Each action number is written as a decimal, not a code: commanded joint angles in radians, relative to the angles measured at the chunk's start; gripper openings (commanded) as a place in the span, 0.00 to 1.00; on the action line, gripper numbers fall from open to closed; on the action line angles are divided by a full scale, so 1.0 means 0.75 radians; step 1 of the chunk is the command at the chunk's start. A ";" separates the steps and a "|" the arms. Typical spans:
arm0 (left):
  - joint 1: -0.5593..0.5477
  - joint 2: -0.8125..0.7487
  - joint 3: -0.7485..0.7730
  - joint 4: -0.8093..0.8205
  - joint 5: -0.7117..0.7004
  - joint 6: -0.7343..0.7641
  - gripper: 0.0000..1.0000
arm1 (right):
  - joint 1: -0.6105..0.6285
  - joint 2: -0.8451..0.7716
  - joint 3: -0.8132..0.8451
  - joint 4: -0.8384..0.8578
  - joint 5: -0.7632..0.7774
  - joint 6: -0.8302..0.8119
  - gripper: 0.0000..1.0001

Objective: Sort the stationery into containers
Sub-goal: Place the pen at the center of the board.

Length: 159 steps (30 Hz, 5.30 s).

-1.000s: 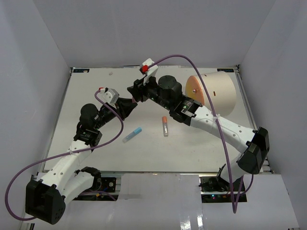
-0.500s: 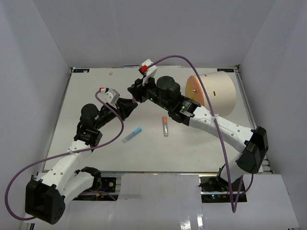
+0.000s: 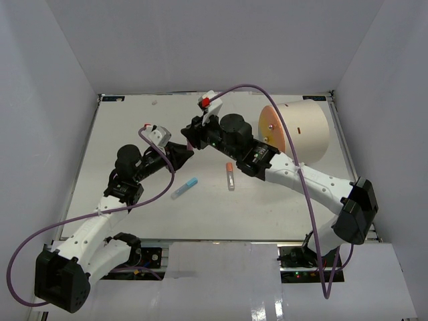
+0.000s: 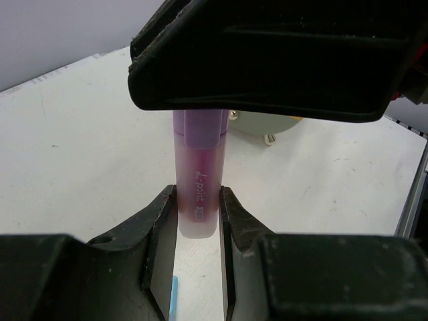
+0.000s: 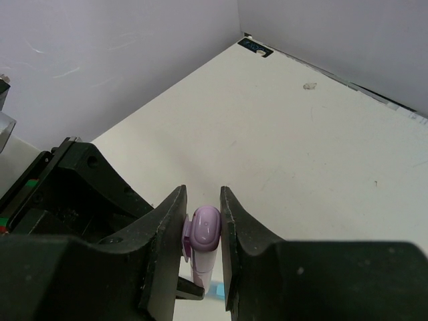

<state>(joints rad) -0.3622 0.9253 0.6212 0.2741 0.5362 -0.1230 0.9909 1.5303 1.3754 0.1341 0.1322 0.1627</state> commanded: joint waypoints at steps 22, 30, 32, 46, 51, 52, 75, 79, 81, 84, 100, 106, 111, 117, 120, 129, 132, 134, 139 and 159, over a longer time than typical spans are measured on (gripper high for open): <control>0.031 -0.109 0.043 0.195 -0.161 -0.079 0.00 | 0.080 0.058 -0.265 -0.353 -0.115 0.137 0.08; 0.037 -0.113 0.041 0.242 -0.183 -0.106 0.00 | 0.108 0.117 -0.281 -0.392 -0.162 0.186 0.08; 0.037 -0.121 0.037 0.269 -0.199 -0.112 0.00 | 0.111 0.128 -0.290 -0.391 -0.162 0.198 0.08; 0.043 -0.123 0.117 0.242 -0.271 -0.139 0.00 | 0.119 0.119 -0.341 -0.537 -0.150 0.219 0.08; 0.043 -0.088 0.157 0.271 -0.283 -0.171 0.00 | 0.125 0.140 -0.349 -0.569 -0.162 0.227 0.08; 0.043 -0.074 0.176 0.279 -0.287 -0.173 0.00 | 0.125 0.142 -0.347 -0.580 -0.162 0.227 0.08; 0.043 -0.033 0.168 0.228 -0.177 -0.124 0.00 | 0.121 0.103 -0.214 -0.682 -0.039 0.209 0.08; 0.043 -0.055 0.105 0.130 -0.053 -0.100 0.00 | 0.121 0.093 -0.112 -0.682 0.020 0.182 0.08; 0.043 -0.082 0.043 0.107 -0.030 -0.098 0.00 | 0.117 0.093 -0.049 -0.684 0.040 0.172 0.08; 0.041 -0.117 -0.024 0.091 -0.019 -0.108 0.00 | 0.117 0.093 0.017 -0.682 0.067 0.159 0.11; 0.033 -0.021 -0.051 0.076 0.036 -0.139 0.00 | 0.115 0.091 0.168 -0.623 0.122 0.131 0.16; 0.033 -0.019 -0.051 0.072 0.042 -0.141 0.00 | 0.113 0.093 0.215 -0.598 0.133 0.135 0.21; 0.033 -0.007 -0.047 0.070 0.042 -0.149 0.00 | 0.115 0.097 0.279 -0.598 0.173 0.116 0.30; 0.033 -0.009 -0.047 0.066 0.044 -0.149 0.00 | 0.111 0.097 0.330 -0.594 0.214 0.090 0.42; 0.033 -0.004 -0.045 0.064 0.044 -0.149 0.00 | 0.111 0.099 0.340 -0.590 0.214 0.092 0.50; 0.033 0.044 -0.023 0.019 0.011 -0.155 0.00 | 0.111 0.026 0.349 -0.557 0.286 0.102 0.78; 0.033 0.081 -0.002 -0.018 -0.007 -0.161 0.00 | 0.102 -0.040 0.293 -0.559 0.382 0.094 0.86; 0.033 0.102 0.012 -0.056 -0.024 -0.167 0.03 | 0.096 -0.087 0.240 -0.559 0.476 0.092 0.91; 0.033 0.212 0.096 -0.228 -0.176 -0.188 0.05 | 0.023 -0.289 -0.017 -0.575 0.646 0.110 0.97; -0.002 0.711 0.452 -0.615 -0.124 -0.282 0.08 | -0.114 -0.451 -0.550 -0.610 0.675 0.010 0.93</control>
<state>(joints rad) -0.3584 1.4281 0.9066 -0.1570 0.4080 -0.3042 0.9089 1.1706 0.9504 -0.3450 0.5922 0.2012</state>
